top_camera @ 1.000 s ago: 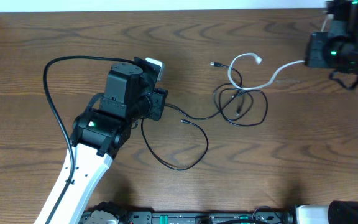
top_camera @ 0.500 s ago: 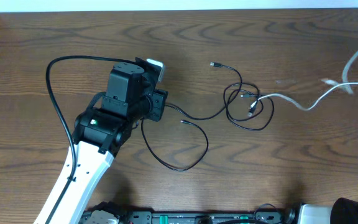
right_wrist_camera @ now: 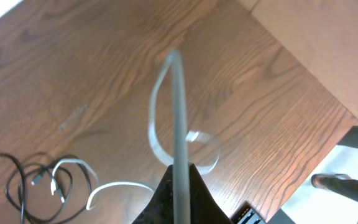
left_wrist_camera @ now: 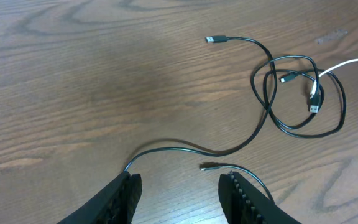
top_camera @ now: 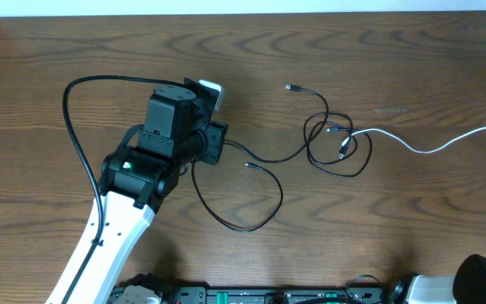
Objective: Untangle cables
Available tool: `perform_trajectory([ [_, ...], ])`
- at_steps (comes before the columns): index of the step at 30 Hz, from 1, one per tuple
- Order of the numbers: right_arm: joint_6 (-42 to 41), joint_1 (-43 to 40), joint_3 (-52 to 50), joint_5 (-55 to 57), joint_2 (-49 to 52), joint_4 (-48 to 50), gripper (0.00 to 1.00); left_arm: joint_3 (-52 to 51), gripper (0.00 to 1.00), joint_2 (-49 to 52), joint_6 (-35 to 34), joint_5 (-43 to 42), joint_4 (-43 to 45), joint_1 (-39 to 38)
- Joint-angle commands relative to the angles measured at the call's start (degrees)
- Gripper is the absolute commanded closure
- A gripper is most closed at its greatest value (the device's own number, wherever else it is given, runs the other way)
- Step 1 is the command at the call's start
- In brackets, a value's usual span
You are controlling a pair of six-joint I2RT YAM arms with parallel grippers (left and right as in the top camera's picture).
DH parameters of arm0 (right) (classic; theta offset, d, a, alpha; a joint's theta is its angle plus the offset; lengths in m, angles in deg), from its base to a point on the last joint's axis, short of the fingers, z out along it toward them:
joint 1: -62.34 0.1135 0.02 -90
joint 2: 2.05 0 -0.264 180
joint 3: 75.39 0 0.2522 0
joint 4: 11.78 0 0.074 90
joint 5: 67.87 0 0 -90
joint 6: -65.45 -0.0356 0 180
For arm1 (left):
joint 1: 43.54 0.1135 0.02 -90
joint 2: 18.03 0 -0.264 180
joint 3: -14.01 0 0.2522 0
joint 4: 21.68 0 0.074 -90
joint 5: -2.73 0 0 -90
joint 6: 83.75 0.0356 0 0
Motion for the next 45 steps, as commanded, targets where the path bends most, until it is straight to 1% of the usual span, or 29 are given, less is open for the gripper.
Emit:
perform_trajectory([
  [1, -1.4, -1.5, 3.6, 0.7, -2.9, -0.3, 0.99, 0.3, 0.53, 0.3, 0.1, 0.3, -0.1, 0.2],
  [6, -1.4, -1.8, 8.0, 2.6, -6.0, -0.3, 0.99, 0.3, 0.53, 0.6, 0.1, 0.3, -0.1, 0.2],
  [13, -6.7, -1.8, 8.0, 13.7, -9.3, -0.4, 0.99, 0.3, 0.53, 2.3, 0.1, 0.3, -0.3, 0.2],
  [17, -9.6, -1.8, 6.5, 17.1, -9.4, -0.4, 0.99, 0.3, 0.53, 3.8, 0.1, 0.3, -0.3, 0.2],
  [23, -15.6, -2.0, -0.1, 24.3, -6.1, -0.4, 0.99, 0.3, 0.53, 5.2, 0.1, 0.3, -0.6, 0.2],
  [32, -19.2, -4.1, -9.9, 24.3, 5.2, -0.3, 0.99, 0.3, 0.53, 5.2, 0.1, 0.3, -1.5, 0.2],
  [37, -19.6, -4.7, -12.2, 23.3, 10.1, -0.3, 0.99, 0.3, 0.53, 5.2, 0.1, 0.3, -1.8, 0.2],
  [40, -19.6, -6.5, -12.2, 21.1, 11.5, -0.3, 0.99, 0.3, 0.53, 5.2, 0.1, 0.3, -2.3, 0.2],
  [45, -20.0, -11.6, -12.2, 18.1, 10.7, 0.0, 0.99, 0.3, 0.53, 5.2, -1.1, 0.3, -3.0, 0.2],
])
